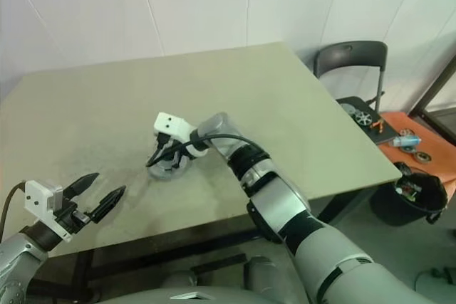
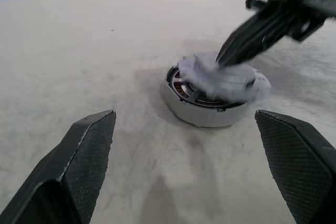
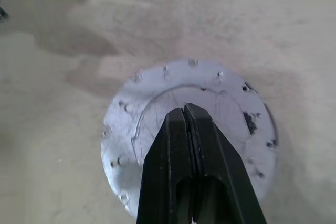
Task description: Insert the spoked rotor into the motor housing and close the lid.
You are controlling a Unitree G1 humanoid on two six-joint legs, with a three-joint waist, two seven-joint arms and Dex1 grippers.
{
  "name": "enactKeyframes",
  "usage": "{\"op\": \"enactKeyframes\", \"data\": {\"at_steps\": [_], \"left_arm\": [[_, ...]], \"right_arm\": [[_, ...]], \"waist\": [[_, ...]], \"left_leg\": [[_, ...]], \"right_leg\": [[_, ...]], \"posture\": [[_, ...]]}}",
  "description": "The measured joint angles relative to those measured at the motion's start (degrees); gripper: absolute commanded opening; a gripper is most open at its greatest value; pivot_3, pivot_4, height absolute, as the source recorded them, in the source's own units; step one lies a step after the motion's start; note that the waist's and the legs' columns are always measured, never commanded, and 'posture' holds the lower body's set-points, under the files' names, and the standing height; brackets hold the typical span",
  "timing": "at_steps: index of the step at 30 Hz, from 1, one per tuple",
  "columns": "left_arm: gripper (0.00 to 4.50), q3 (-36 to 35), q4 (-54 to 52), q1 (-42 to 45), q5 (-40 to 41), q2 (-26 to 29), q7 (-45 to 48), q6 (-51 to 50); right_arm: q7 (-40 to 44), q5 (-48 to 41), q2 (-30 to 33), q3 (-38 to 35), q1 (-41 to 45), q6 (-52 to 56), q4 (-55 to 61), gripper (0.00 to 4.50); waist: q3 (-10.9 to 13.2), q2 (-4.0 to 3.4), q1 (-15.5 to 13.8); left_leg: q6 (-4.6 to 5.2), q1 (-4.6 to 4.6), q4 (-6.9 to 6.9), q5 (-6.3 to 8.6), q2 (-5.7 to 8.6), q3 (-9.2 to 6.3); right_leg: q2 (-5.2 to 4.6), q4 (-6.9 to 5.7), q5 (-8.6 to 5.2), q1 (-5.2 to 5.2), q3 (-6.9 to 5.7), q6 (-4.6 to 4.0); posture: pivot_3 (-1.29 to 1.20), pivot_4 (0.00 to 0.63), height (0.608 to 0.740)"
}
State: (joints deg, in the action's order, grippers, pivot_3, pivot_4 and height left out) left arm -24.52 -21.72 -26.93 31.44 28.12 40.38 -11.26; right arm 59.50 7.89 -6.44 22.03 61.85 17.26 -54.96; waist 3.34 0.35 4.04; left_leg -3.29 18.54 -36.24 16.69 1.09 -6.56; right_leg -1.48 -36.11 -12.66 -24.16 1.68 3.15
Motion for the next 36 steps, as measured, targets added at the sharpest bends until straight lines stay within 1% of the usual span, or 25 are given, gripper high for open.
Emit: {"op": "enactKeyframes", "data": {"at_steps": [4,10,12,17,22,24,26,31,32,33,36], "left_arm": [[4.50,-0.01,-0.79,-0.13,0.03,0.00,-0.48,-0.76],[4.50,-0.03,-1.01,-0.42,0.31,0.00,-0.58,-1.07],[4.50,-0.03,-1.13,-0.50,0.41,0.00,-0.58,-1.27],[4.50,0.18,-1.14,-2.80,0.14,-0.08,0.61,-1.09],[4.50,0.28,1.45,-5.29,-1.56,-1.37,2.44,2.27],[4.50,0.25,1.75,-5.67,-1.99,-1.64,2.89,3.54],[4.50,0.25,1.74,-5.65,-1.96,-2.12,3.39,4.53],[4.50,0.23,1.33,-5.42,-1.09,-2.20,4.81,5.41],[4.50,0.14,1.31,-5.32,-0.76,-2.18,5.20,5.53],[4.50,0.04,1.34,-5.20,-0.62,-2.12,5.80,5.71],[4.50,-0.43,2.98,-4.89,-0.09,-1.80,8.32,7.59]], "right_arm": [[-2.40,0.81,-1.01,0.02,0.15,-3.52,-2.72,0.02],[-3.80,0.63,-1.13,-0.62,0.15,-5.23,-3.94,0.02],[-3.13,-0.43,-1.12,-1.64,0.12,-5.17,-3.92,0.02],[0.78,-5.71,-0.30,-6.81,0.09,-3.67,-1.69,0.02],[3.76,-6.43,2.27,-6.96,-1.74,-4.61,-0.34,0.02],[4.40,-6.50,2.91,-6.96,-2.64,-4.71,-0.34,0.39],[5.25,-6.51,3.28,-6.95,-3.34,-5.22,-0.33,0.86],[7.76,-6.84,3.78,-6.92,-3.61,-5.73,-0.22,2.67],[7.96,-6.85,3.82,-6.92,-3.61,-6.04,-0.22,3.03],[8.10,-6.85,3.82,-6.89,-3.61,-6.45,-0.22,3.31],[7.68,-6.79,3.66,-6.87,-3.58,-8.27,-0.44,4.43]], "waist": [[-0.02,0.03,0.07],[-0.02,0.02,0.11],[-0.01,0.02,0.13],[-0.01,0.02,0.15],[0.00,0.03,0.05],[0.00,0.02,0.07],[0.00,0.03,0.12],[0.00,0.02,0.17],[0.00,0.02,0.16],[0.00,0.02,0.16],[0.00,0.02,0.16]], "left_leg": [[0.00,-0.06,-0.01,0.00,0.00,0.00],[0.00,-0.13,0.00,0.00,-0.01,-0.02],[0.00,-0.11,0.00,0.00,-0.01,-0.02],[0.00,-0.07,0.04,0.00,-0.01,-0.02],[0.00,-0.05,0.02,0.00,-0.01,-0.01],[0.00,-0.05,0.00,0.00,0.00,-0.01],[0.00,-0.07,0.01,0.00,-0.01,0.00],[0.00,-0.07,0.03,0.00,-0.01,0.00],[0.00,-0.07,0.03,0.00,-0.01,0.00],[0.00,-0.07,0.03,0.00,-0.01,0.00],[0.00,-0.08,0.03,0.00,-0.01,0.00]], "right_leg": [[0.00,0.01,0.00,0.06,0.00,0.00],[0.02,-0.02,-0.01,0.11,-0.02,-0.01],[0.02,-0.01,-0.01,0.10,-0.02,-0.01],[0.02,0.05,-0.01,0.07,-0.01,0.00],[0.00,0.06,-0.03,0.07,-0.02,0.00],[0.00,0.05,-0.03,0.07,-0.02,0.00],[0.01,0.05,-0.03,0.08,-0.02,0.00],[0.02,0.05,-0.03,0.06,-0.02,0.00],[0.02,0.05,-0.03,0.07,-0.02,0.00],[0.02,0.05,-0.03,0.06,-0.02,0.00],[0.02,0.04,-0.03,0.06,-0.02,0.00]], "posture": [[0.00,0.000,0.740],[0.00,0.000,0.740],[0.00,0.000,0.740],[0.00,0.000,0.740],[0.00,0.000,0.740],[0.00,0.000,0.740],[0.00,0.000,0.740],[0.00,0.000,0.740],[0.00,0.000,0.740],[0.00,0.000,0.740],[0.00,0.000,0.740]]}}
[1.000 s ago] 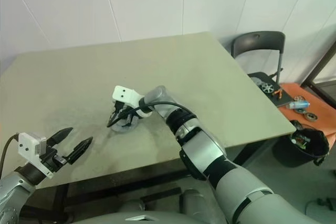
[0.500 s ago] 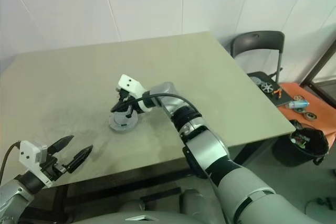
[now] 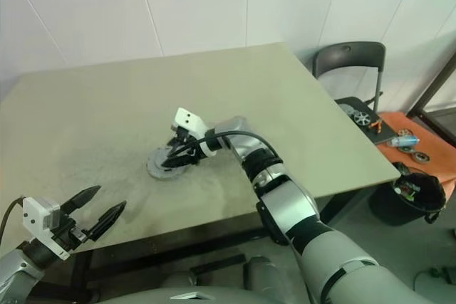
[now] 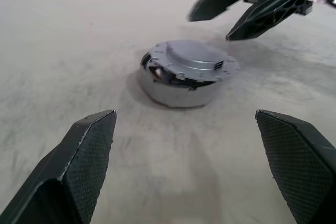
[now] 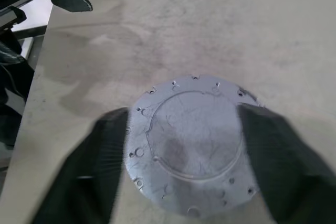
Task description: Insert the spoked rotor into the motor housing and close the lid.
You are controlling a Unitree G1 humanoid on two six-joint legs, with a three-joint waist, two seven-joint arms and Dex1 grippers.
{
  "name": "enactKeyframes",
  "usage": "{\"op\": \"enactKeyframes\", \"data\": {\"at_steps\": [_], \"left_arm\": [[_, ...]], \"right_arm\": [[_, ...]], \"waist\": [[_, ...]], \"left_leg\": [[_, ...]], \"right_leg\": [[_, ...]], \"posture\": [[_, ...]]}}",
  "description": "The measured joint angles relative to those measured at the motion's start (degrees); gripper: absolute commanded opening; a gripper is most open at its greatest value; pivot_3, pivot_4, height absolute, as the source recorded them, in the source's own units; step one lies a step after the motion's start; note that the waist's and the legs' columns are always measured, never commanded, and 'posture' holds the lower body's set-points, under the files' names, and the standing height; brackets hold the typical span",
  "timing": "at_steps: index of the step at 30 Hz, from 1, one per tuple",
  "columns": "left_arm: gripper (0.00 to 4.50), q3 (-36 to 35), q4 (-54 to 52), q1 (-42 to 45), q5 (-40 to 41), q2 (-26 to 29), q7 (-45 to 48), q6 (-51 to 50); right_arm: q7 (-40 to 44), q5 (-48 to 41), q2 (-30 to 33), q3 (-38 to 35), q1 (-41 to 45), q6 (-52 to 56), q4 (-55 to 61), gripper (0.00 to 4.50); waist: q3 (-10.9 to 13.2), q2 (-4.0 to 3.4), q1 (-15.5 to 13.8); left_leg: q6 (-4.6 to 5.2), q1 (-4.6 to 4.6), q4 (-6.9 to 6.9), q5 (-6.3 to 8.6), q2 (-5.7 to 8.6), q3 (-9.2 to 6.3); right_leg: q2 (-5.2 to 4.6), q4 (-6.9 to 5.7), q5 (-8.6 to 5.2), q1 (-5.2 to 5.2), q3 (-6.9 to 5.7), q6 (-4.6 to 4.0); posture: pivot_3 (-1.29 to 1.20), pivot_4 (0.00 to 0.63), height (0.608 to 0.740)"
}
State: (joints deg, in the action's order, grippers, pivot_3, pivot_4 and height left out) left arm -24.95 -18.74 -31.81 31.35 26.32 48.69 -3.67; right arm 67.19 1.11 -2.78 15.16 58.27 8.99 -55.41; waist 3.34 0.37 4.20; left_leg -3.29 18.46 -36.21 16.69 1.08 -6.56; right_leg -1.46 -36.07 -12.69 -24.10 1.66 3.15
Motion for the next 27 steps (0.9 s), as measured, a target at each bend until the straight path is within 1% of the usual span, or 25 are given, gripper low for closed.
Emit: {"op": "enactKeyframes", "data": {"at_steps": [6,14,18,27], "left_arm": [[4.50,-0.87,6.62,-0.07,0.62,0.07,5.64,4.51],[4.50,-1.29,12.74,1.03,0.56,0.07,8.57,9.30],[4.50,-1.29,14.34,1.12,0.56,0.09,9.14,10.54],[4.50,-1.29,13.96,0.98,0.56,0.46,8.54,10.78]], "right_arm": [[-1.00,1.41,-0.47,0.35,0.06,-3.93,-3.38,4.47],[-2.94,3.94,-1.81,1.36,0.77,-8.33,-9.00,4.47],[-3.78,4.44,-2.52,1.31,1.70,-9.38,-10.41,4.47],[-6.11,5.48,-3.53,1.11,2.87,-9.86,-13.37,4.47]], "waist": [[0.00,0.00,0.05],[0.00,0.00,0.03],[0.00,0.00,0.03],[0.01,-0.01,0.01]], "left_leg": [[0.00,0.02,0.00,0.00,0.00,0.01],[0.00,0.01,0.00,0.00,0.00,0.01],[0.00,0.01,0.00,0.00,-0.01,0.00],[0.00,0.01,0.00,0.00,-0.01,0.00]], "right_leg": [[-0.01,0.03,0.00,0.00,0.01,-0.01],[-0.01,0.00,0.00,-0.01,0.01,-0.01],[-0.01,0.00,0.00,-0.01,0.01,-0.01],[-0.01,-0.01,0.00,-0.01,0.01,-0.01]], "posture": [[0.00,0.000,0.740],[0.00,0.000,0.740],[0.00,0.000,0.740],[0.00,0.000,0.740]]}}
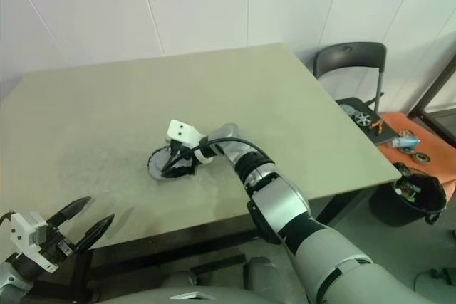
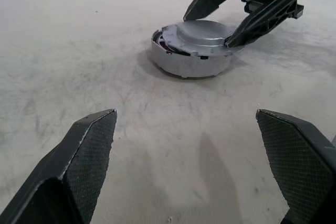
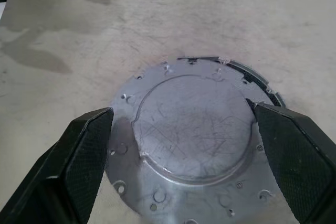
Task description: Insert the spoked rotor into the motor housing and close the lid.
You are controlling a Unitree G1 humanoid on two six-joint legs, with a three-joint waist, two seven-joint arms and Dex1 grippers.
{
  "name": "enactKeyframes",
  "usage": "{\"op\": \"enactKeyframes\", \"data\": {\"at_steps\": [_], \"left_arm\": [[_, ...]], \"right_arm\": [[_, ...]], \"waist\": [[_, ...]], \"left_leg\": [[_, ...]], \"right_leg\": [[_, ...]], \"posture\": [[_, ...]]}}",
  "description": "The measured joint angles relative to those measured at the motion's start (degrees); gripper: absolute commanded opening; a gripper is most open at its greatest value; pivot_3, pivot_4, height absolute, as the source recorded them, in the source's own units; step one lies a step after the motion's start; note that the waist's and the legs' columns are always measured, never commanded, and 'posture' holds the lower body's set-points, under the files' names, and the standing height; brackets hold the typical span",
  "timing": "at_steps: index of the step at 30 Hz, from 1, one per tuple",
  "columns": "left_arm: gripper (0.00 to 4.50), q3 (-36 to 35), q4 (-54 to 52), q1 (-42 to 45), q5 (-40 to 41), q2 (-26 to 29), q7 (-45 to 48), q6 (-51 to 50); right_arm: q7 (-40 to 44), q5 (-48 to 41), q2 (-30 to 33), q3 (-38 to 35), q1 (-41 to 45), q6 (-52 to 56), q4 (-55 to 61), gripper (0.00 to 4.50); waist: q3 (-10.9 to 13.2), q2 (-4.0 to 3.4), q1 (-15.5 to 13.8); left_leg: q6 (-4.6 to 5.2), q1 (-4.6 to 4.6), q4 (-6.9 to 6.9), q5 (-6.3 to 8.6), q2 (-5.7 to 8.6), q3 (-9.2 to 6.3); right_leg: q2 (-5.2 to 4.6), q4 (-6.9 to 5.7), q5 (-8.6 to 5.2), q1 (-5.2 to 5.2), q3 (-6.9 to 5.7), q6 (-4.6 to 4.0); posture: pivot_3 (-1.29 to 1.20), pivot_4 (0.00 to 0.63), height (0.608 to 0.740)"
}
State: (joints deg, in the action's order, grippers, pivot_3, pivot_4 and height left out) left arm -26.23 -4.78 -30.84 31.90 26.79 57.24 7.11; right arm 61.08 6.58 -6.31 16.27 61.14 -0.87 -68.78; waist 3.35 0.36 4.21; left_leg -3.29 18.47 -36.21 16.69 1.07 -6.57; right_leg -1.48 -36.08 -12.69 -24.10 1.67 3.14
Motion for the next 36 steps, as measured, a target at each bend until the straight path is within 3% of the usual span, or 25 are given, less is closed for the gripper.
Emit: {"op": "enactKeyframes", "data": {"at_steps": [2,7,25,36], "left_arm": [[4.50,0.04,-0.39,-0.07,0.00,0.00,-0.29,-0.04],[4.50,0.12,-0.79,0.24,-0.04,0.01,-1.05,-0.12],[4.50,0.80,2.32,1.69,-1.56,-0.26,-0.74,1.33],[4.50,2.16,-4.69,1.11,-1.74,-0.34,-4.84,-2.08]], "right_arm": [[-0.37,0.00,-0.05,-0.08,0.12,0.07,-0.21,4.47],[-1.16,0.03,-0.07,-0.39,0.12,0.15,-0.48,3.26],[-3.86,-2.57,-1.22,-5.61,0.50,4.34,-1.18,3.24],[-6.73,-1.87,-1.25,-5.37,0.49,3.91,-1.20,3.24]], "waist": [[0.00,0.00,-0.01],[0.00,0.00,-0.02],[0.00,0.00,-0.06],[0.01,-0.01,-0.07]], "left_leg": [[0.00,0.00,0.00,0.00,0.00,0.00],[0.00,-0.01,0.00,0.00,0.00,0.00],[0.00,0.02,0.00,0.00,0.00,-0.01],[0.00,0.05,0.00,0.00,0.00,-0.01]], "right_leg": [[0.00,0.00,0.00,0.00,0.00,0.00],[0.00,0.00,0.00,0.01,0.00,0.00],[0.00,0.00,0.00,-0.01,0.00,0.00],[-0.01,0.00,0.00,-0.04,0.00,0.00]], "posture": [[0.00,0.000,0.740],[0.00,0.000,0.740],[0.00,0.000,0.740],[0.00,0.000,0.740]]}}
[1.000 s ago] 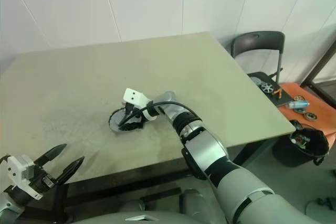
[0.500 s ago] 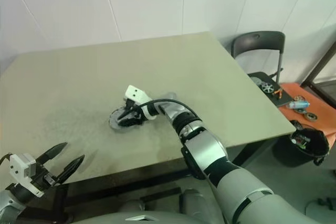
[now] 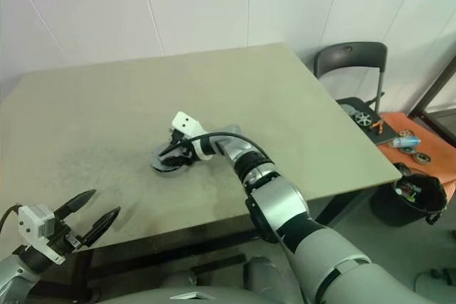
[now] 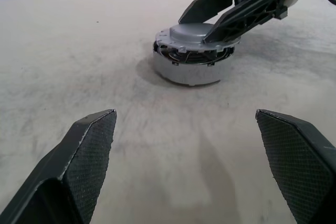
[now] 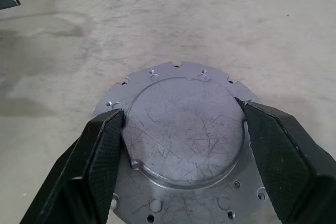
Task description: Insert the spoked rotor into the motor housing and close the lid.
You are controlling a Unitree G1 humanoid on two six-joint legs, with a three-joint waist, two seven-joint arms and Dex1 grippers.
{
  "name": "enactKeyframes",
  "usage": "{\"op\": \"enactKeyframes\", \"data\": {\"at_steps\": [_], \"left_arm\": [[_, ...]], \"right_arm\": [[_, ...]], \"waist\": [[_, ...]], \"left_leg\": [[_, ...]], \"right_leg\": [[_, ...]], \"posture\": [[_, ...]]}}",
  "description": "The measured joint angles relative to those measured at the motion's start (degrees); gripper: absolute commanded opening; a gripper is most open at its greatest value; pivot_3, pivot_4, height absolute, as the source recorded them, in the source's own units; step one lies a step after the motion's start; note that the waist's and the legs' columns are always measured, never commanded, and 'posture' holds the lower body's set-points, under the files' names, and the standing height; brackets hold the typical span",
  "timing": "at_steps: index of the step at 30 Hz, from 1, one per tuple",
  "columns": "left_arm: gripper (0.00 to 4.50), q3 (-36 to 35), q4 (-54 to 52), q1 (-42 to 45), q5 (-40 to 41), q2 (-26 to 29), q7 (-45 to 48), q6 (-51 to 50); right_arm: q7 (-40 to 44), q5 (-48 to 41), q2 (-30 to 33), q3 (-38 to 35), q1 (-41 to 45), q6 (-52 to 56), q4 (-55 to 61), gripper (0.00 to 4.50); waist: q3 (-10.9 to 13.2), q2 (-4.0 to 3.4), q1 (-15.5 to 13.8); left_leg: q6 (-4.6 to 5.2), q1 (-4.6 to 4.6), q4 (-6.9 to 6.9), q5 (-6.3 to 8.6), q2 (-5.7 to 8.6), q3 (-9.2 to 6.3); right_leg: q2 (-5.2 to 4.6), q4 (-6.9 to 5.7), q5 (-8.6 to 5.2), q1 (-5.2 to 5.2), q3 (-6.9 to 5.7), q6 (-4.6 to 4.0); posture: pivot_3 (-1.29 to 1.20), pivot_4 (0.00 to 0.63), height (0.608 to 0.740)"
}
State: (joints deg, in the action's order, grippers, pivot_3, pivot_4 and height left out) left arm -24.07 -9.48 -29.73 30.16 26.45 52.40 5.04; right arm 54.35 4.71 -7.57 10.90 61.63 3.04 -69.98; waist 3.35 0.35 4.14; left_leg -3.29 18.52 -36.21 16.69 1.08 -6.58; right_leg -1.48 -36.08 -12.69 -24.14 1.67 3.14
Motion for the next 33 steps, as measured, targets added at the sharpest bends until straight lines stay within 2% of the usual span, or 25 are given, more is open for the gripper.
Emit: {"op": "enactKeyframes", "data": {"at_steps": [33], "left_arm": [[4.50,-0.01,-15.63,-0.70,1.61,1.74,-8.16,-13.80]], "right_arm": [[-3.01,0.83,-0.10,1.10,-0.08,-0.07,0.00,3.24]], "waist": [[0.01,-0.01,-0.04]], "left_leg": [[0.00,-0.03,-0.02,0.00,0.01,0.00]], "right_leg": [[0.00,0.00,0.00,0.04,0.00,0.00]], "posture": [[0.00,0.000,0.740]]}}
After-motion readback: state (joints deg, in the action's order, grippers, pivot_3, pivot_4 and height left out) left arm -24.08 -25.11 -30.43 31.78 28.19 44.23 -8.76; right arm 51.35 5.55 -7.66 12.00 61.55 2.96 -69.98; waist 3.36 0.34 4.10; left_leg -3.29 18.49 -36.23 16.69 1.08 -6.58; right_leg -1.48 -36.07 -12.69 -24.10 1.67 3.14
